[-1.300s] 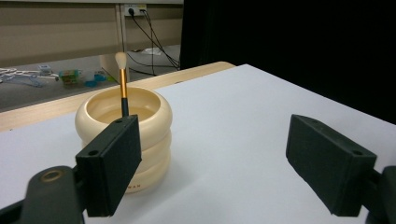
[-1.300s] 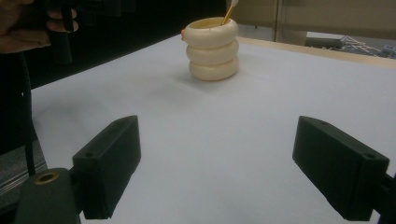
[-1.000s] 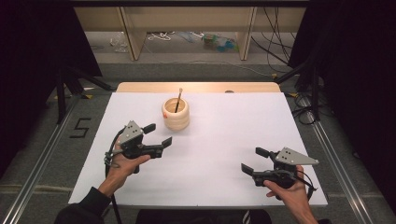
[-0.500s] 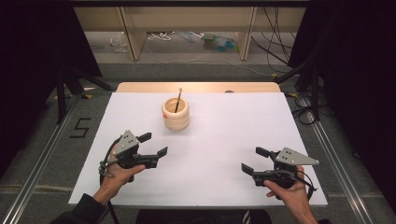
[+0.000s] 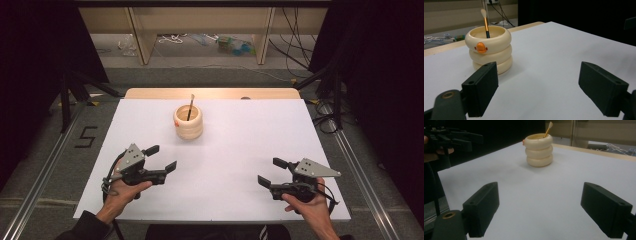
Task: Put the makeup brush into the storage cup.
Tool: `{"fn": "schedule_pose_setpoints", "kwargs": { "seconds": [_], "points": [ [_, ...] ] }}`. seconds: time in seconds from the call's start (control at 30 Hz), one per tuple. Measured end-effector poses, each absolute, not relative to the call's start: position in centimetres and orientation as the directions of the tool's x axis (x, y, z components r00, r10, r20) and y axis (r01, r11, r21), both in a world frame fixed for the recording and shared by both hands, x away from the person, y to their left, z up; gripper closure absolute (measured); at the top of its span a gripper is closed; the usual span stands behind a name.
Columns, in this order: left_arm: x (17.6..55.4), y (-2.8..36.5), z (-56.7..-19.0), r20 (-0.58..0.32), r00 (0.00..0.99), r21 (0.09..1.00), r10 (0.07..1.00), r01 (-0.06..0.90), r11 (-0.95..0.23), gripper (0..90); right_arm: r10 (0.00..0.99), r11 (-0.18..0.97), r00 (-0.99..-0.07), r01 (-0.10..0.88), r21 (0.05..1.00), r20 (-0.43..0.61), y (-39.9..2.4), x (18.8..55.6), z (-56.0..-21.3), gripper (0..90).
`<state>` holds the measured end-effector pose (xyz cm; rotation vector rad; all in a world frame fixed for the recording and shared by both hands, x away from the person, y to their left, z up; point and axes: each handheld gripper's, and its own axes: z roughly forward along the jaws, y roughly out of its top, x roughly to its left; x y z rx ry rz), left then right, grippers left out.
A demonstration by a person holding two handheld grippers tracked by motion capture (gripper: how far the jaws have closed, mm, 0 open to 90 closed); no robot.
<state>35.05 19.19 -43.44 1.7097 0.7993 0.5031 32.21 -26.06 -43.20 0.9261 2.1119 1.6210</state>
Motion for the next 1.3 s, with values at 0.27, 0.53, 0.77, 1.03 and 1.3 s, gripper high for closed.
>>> {"fn": "schedule_pose_setpoints", "kwargs": {
  "seconds": [0.27, 0.53, 0.77, 1.03, 1.3],
  "points": [
    [34.5, 19.4, -43.5, -0.063, 0.685, 0.957, 0.726, 0.249, -0.152, 15.8, 0.660, 0.149, -0.739, 0.303, 0.941, 0.134, -26.1, 32.2, -43.2, 16.2],
    [34.0, 19.2, -43.8, -0.053, 0.685, 0.953, 0.726, 0.251, -0.168, 15.9, 0.656, 0.161, -0.744, 0.299, 0.941, 0.125, -26.0, 32.2, -43.2, 16.1],
    [33.6, 19.2, -43.7, -0.055, 0.683, 0.957, 0.728, 0.244, -0.157, 15.8, 0.653, 0.163, -0.748, 0.293, 0.942, 0.119, -26.1, 32.2, -43.2, 16.1],
    [33.2, 19.2, -43.6, -0.057, 0.691, 0.956, 0.721, 0.245, -0.160, 15.8, 0.649, 0.154, -0.749, 0.296, 0.943, 0.129, -25.8, 32.1, -43.3, 16.1],
    [33.2, 19.2, -43.7, -0.068, 0.685, 0.956, 0.725, 0.253, -0.150, 15.8, 0.659, 0.167, -0.742, 0.303, 0.938, 0.123, -25.8, 32.1, -43.3, 16.1]
  ]
}}
